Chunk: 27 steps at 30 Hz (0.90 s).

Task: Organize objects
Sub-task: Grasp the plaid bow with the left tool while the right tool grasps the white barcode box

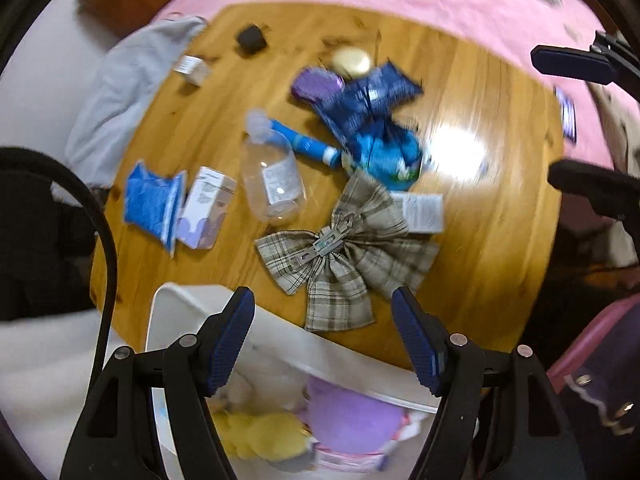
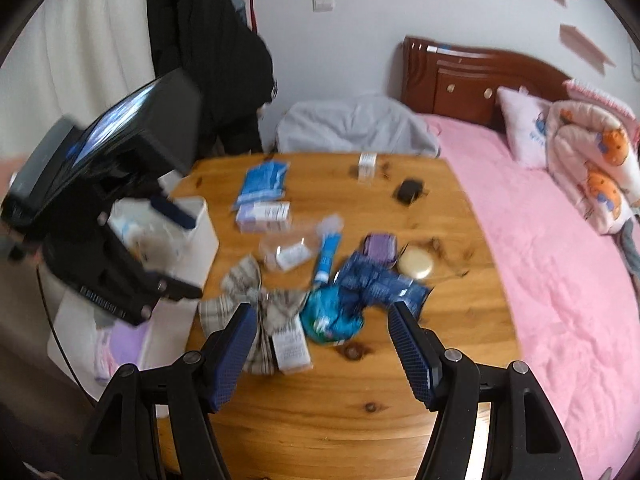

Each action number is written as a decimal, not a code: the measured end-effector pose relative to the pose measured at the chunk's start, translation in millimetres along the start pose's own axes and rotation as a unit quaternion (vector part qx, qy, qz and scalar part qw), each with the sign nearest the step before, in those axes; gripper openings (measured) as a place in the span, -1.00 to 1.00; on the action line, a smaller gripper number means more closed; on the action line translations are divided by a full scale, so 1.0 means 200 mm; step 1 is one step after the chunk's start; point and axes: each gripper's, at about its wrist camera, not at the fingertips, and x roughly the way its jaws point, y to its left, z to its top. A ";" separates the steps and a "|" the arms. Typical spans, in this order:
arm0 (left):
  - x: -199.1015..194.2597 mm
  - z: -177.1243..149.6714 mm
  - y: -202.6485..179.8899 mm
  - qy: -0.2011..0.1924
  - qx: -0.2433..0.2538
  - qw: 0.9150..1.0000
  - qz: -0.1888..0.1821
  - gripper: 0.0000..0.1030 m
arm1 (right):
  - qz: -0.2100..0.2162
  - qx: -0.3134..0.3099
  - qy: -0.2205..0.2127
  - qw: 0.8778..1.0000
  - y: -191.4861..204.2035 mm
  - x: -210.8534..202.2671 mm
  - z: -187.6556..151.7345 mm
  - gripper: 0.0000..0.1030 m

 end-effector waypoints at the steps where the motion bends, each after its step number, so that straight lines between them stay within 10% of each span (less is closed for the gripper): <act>1: 0.04 0.01 0.00 0.009 0.011 1.000 -0.004 0.44 | 0.007 0.000 0.007 1.000 0.00 0.04 -0.03 0.34; 22: 0.54 0.13 -0.01 0.110 0.100 0.988 -0.038 0.25 | 0.046 -0.089 0.057 0.993 0.12 0.53 -0.24 0.05; 27: 0.59 0.13 -0.05 0.119 0.110 0.986 -0.045 0.21 | 0.056 -0.086 0.072 0.992 0.13 0.61 -0.24 -0.28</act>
